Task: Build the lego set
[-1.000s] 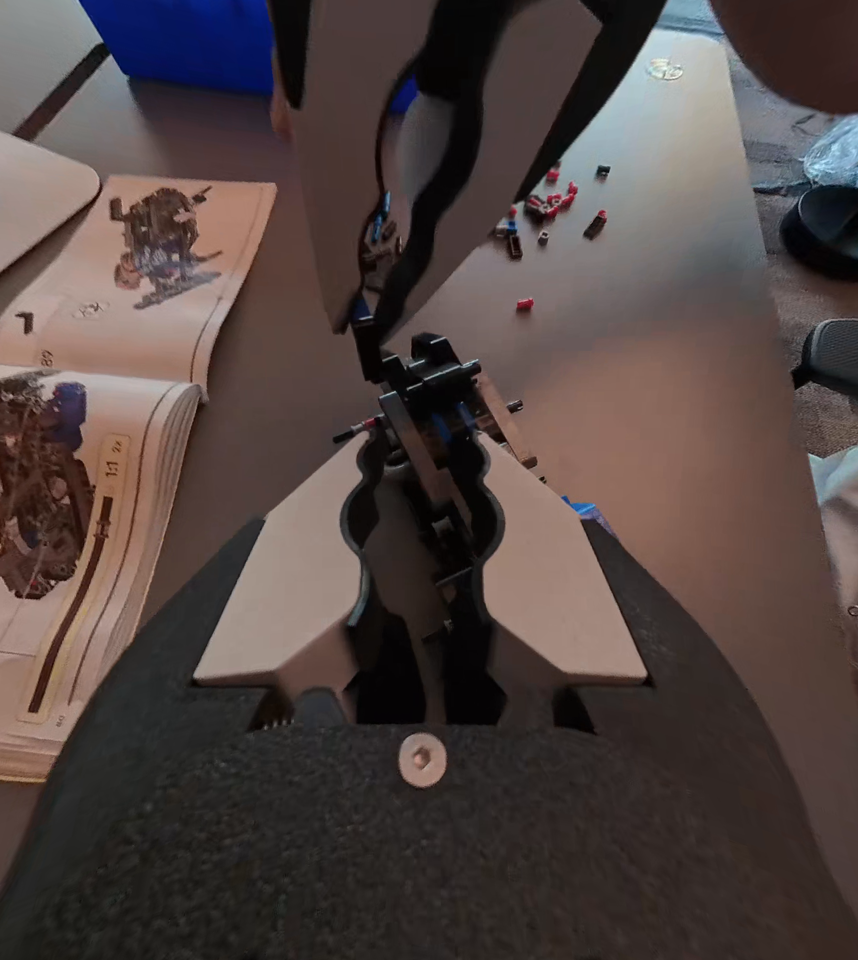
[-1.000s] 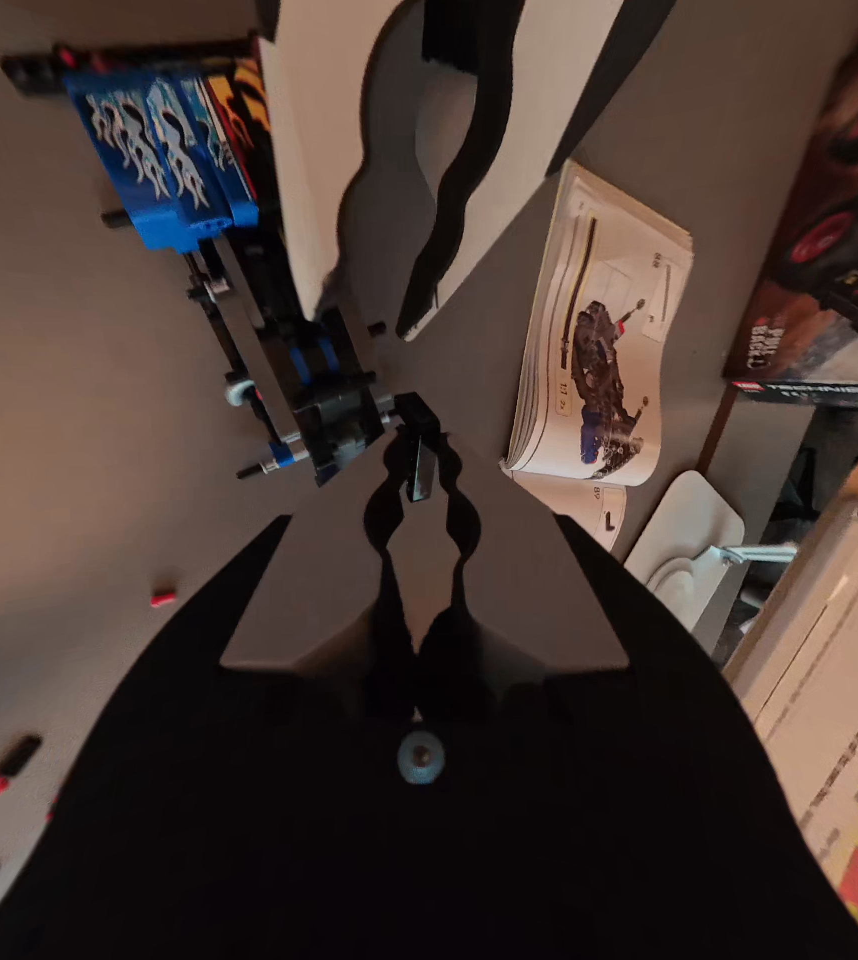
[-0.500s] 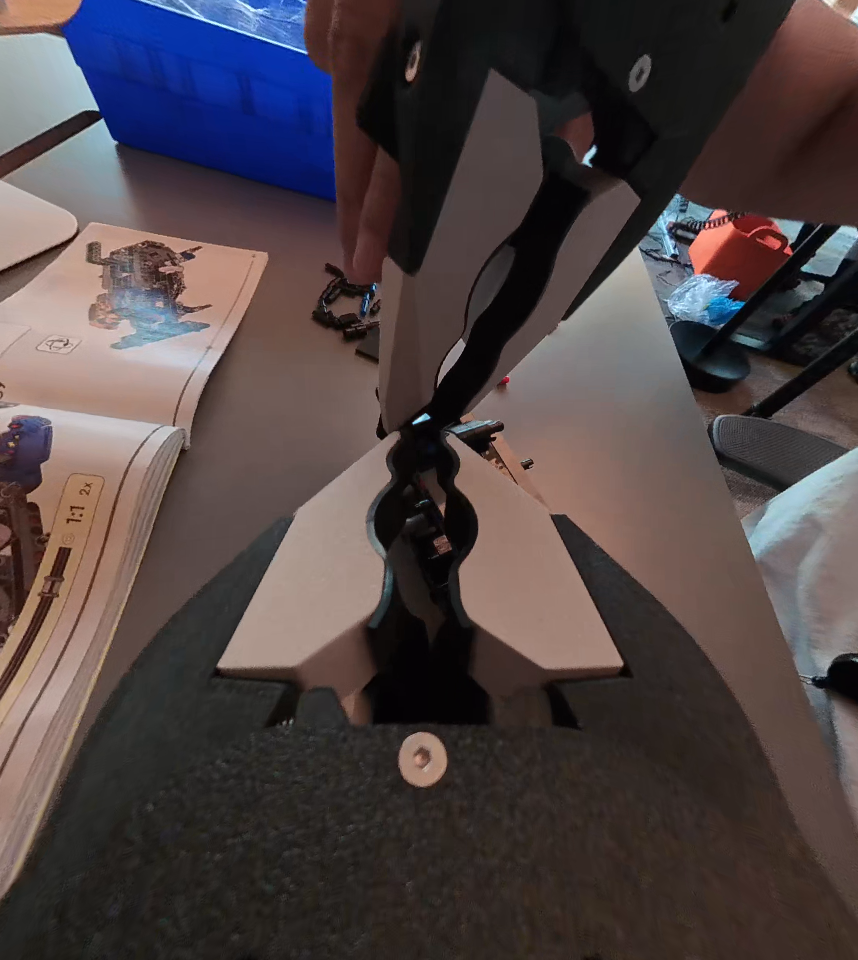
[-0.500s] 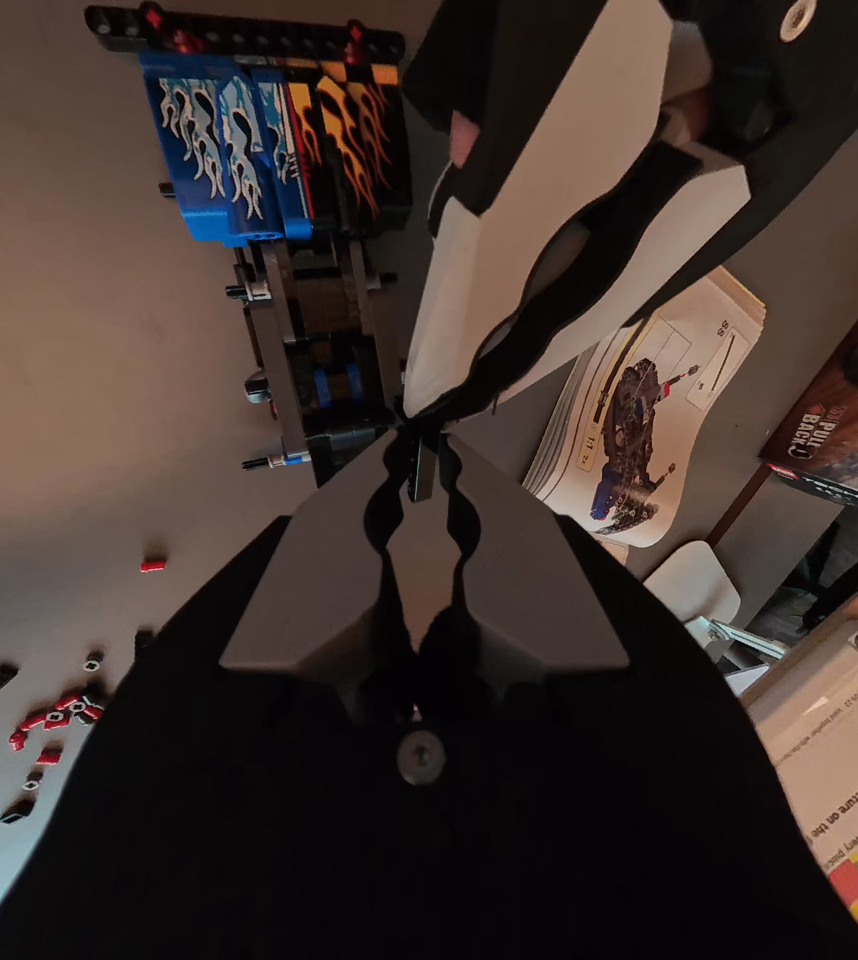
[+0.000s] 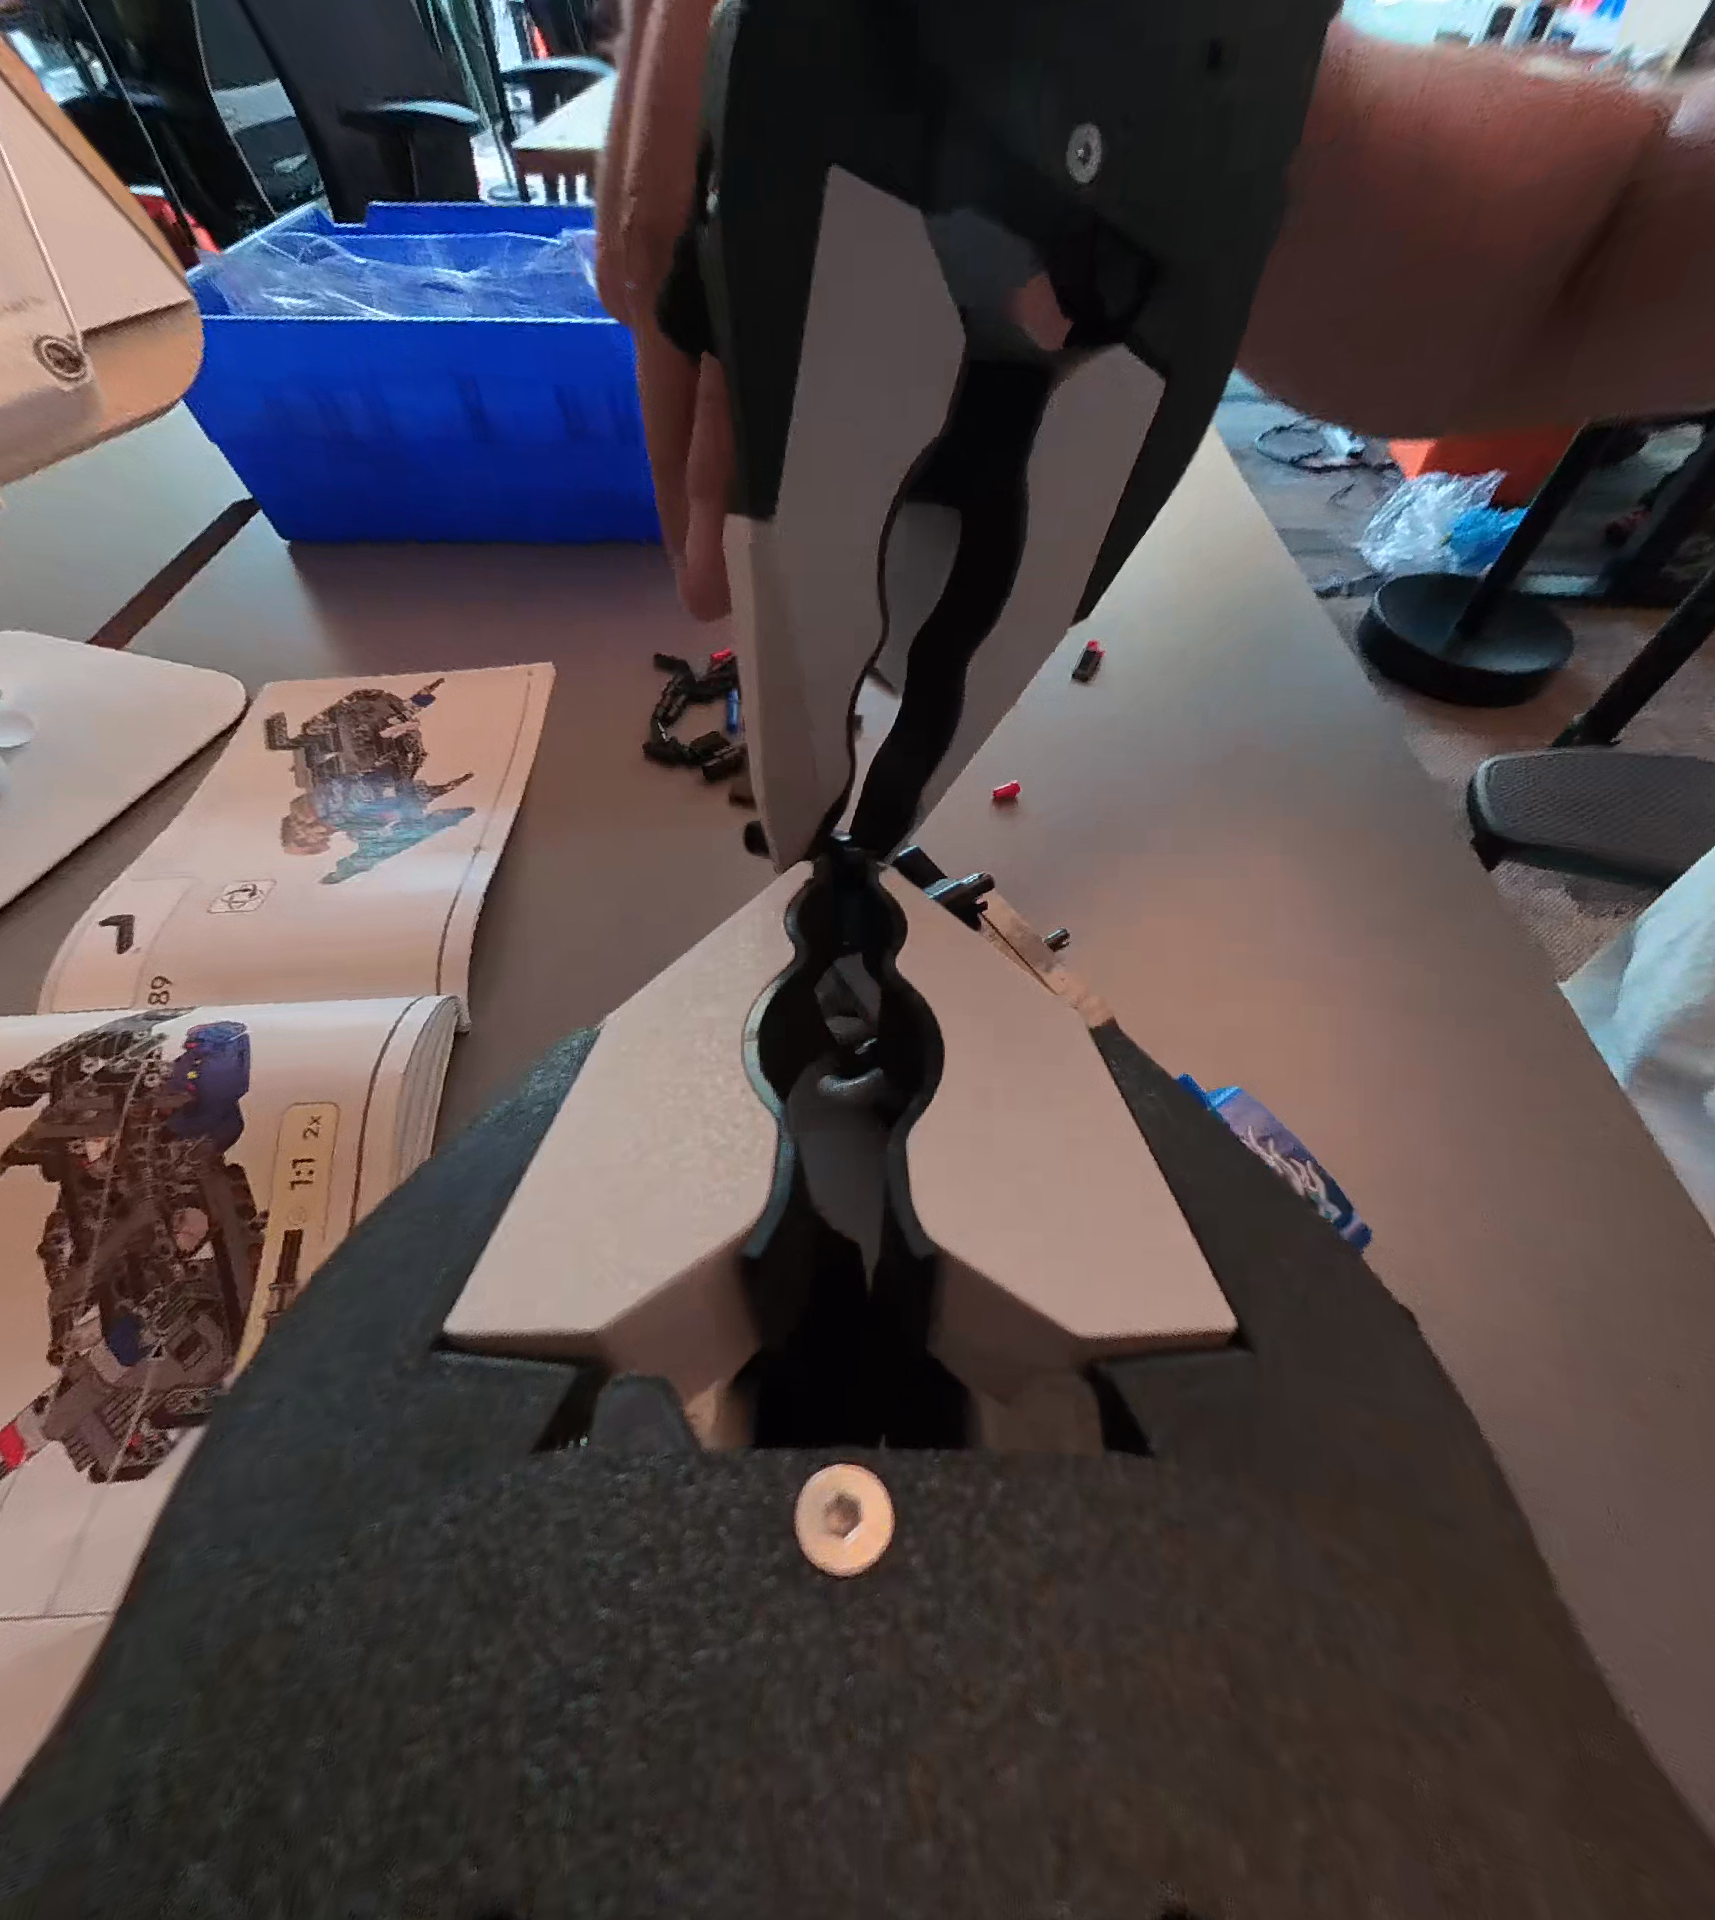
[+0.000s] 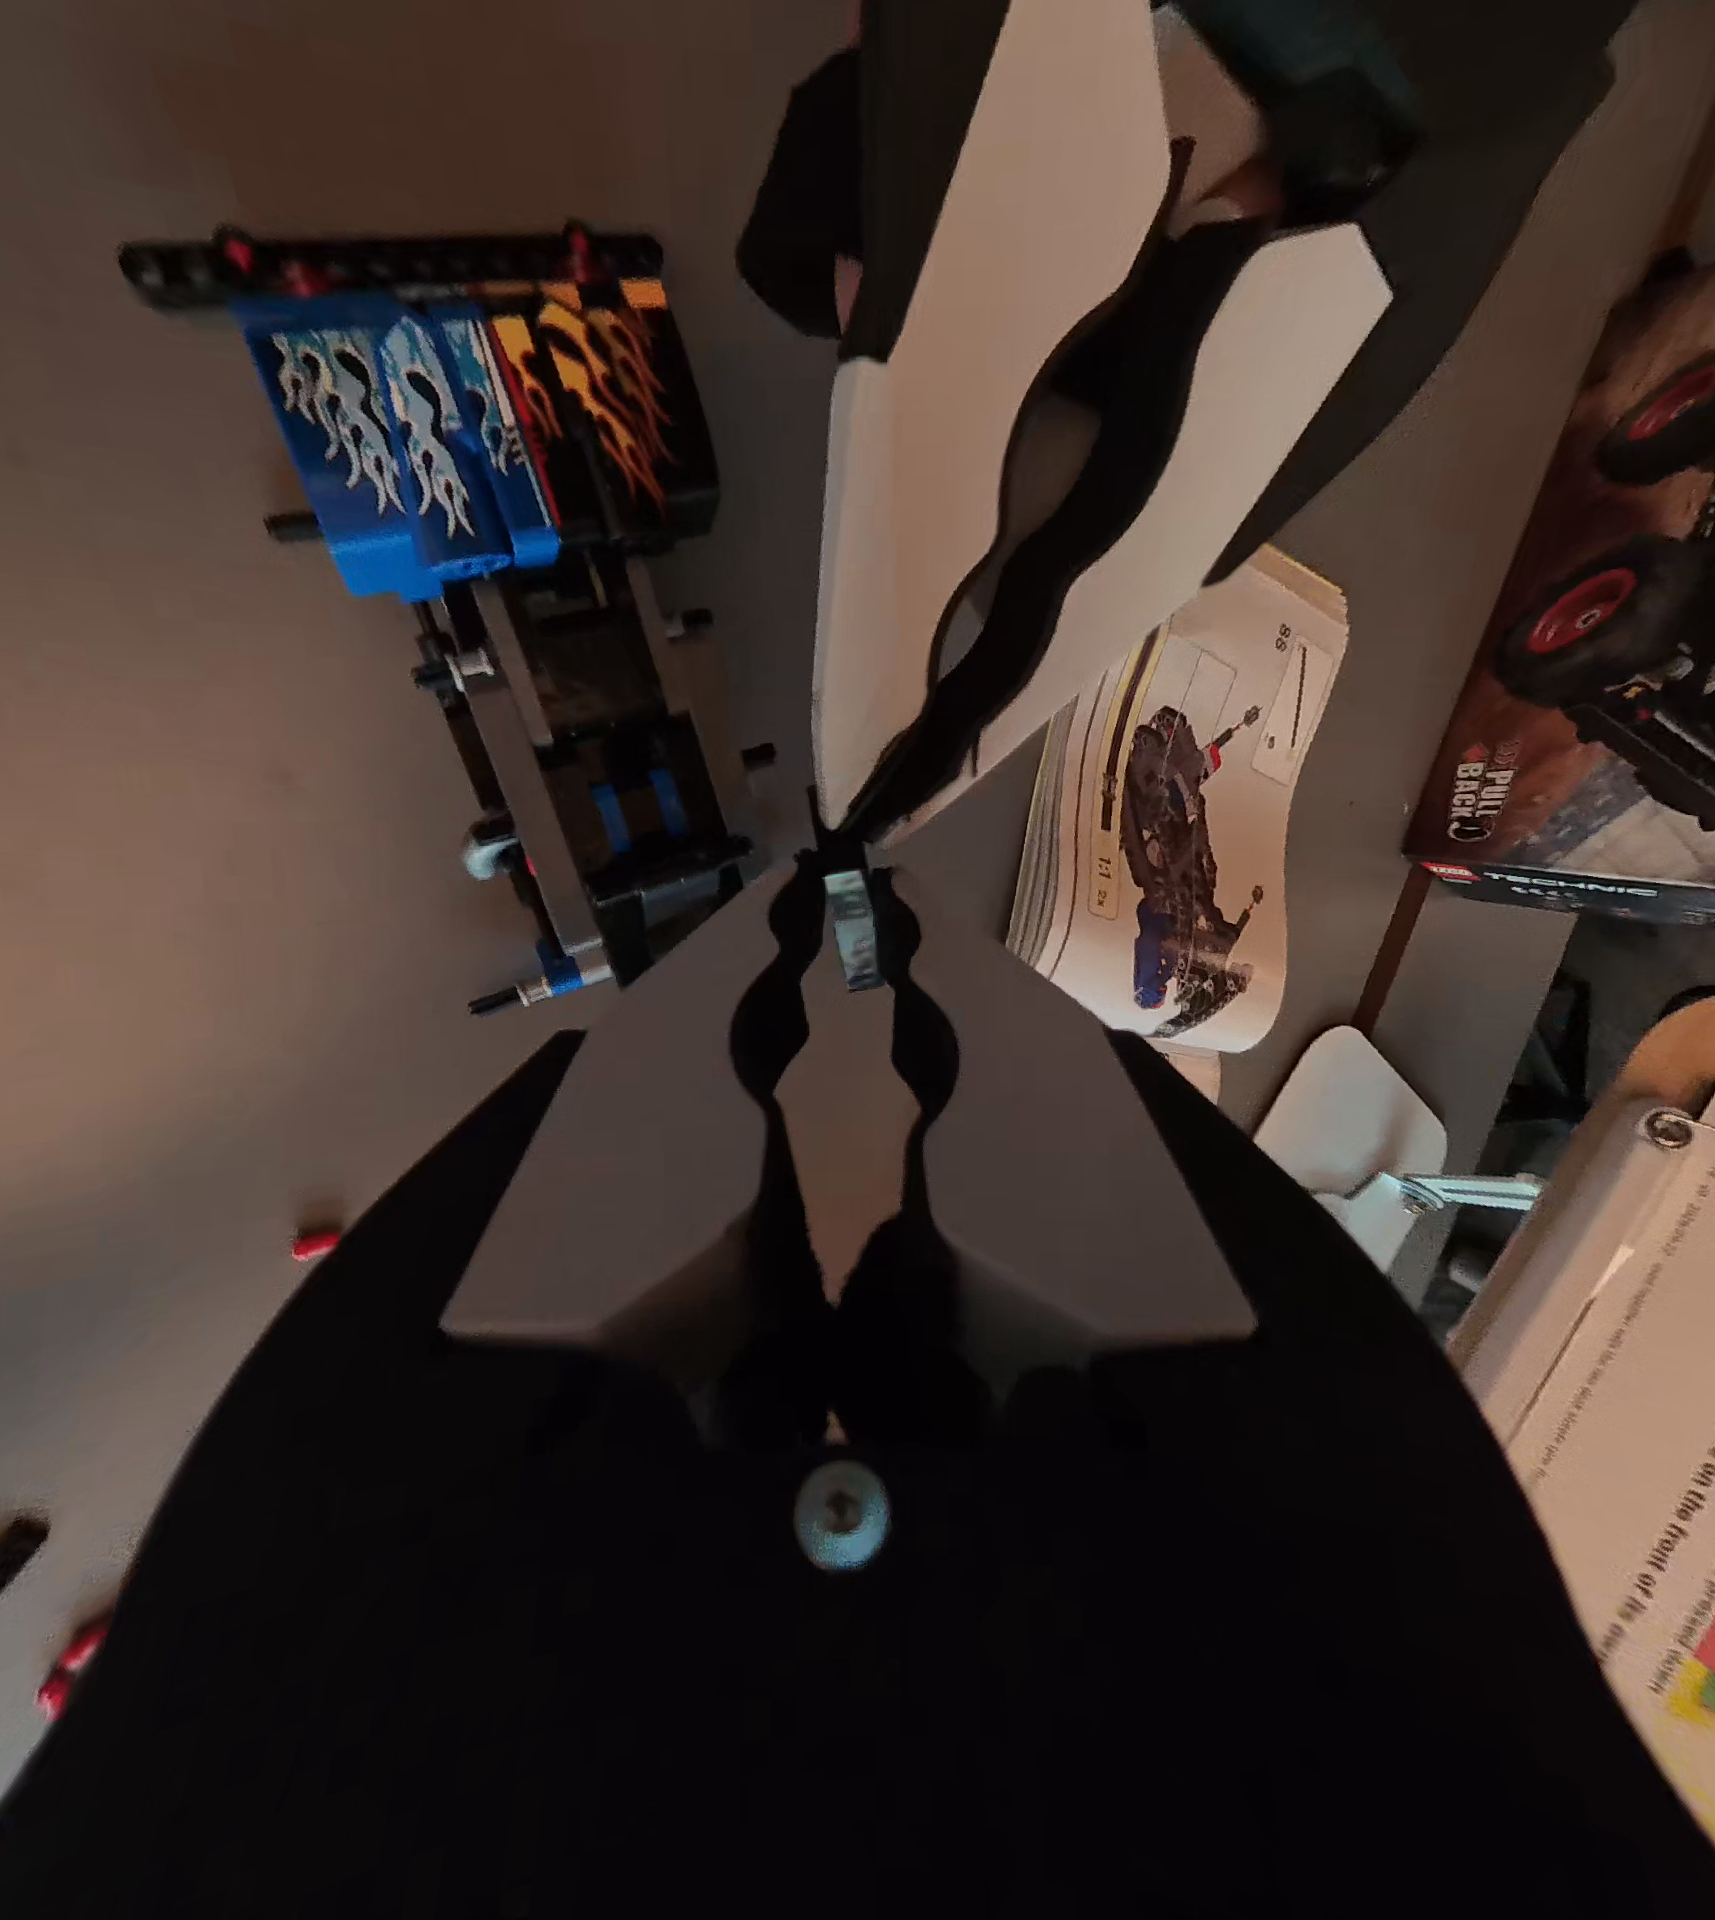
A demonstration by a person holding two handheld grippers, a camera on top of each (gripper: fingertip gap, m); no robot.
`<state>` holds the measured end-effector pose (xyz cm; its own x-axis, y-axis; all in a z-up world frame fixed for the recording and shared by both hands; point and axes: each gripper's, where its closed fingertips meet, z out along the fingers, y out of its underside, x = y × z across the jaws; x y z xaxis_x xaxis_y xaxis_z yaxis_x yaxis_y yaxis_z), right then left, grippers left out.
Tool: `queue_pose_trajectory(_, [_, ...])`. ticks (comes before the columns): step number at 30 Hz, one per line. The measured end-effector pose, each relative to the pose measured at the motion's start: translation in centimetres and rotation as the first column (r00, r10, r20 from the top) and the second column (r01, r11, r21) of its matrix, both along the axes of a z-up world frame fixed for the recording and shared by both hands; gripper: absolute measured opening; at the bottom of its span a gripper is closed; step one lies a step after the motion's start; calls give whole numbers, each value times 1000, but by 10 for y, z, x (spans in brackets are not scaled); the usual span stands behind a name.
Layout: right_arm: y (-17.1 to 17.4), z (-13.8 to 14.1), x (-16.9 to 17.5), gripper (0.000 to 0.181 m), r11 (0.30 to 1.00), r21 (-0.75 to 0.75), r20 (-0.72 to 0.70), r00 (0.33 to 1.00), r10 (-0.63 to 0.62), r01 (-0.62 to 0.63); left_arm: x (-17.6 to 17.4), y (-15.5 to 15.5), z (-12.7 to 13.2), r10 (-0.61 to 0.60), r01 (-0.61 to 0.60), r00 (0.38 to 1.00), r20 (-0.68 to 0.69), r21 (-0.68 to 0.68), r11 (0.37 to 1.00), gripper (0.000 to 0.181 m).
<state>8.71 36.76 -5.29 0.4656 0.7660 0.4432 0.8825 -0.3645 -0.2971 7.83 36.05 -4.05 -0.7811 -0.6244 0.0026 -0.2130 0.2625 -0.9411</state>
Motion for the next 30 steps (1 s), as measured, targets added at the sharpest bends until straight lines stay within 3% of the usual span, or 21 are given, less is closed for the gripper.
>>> queue_pose_trajectory(3, [2,4,0,8,997,71,27,1000,8,-10,-2,4,3,-25,17,996,-81,-100,995,0])
queue_pose_trajectory(6, [4,6,6,8,990,136,169,985,13,-37,-6,4,0,-105,71,965,-240,-148,986,23])
queue_pose_trajectory(12, [5,16,-10,7,965,228,223,972,80,-131,-9,3,-6,-202,177,915,-349,-102,979,22])
queue_pose_trajectory(14, [3,15,-12,7,968,213,217,972,86,-133,-14,-2,-5,-270,247,896,-352,-108,963,9])
queue_pose_trajectory(20, [-7,5,-15,8,982,121,206,971,122,-148,-18,-12,-10,-332,344,864,-378,-38,938,16])
queue_pose_trajectory(23, [-10,1,-16,8,984,102,207,971,121,-145,-19,-12,-10,-348,369,867,-357,-11,930,8])
queue_pose_trajectory(27, [-11,2,-15,10,990,119,125,990,62,-77,-18,-12,-7,-358,379,897,-261,34,925,7])
queue_pose_trajectory(30, [-16,18,-7,27,974,179,-71,990,-125,136,-16,-3,0,-351,358,915,-200,-1,934,7])
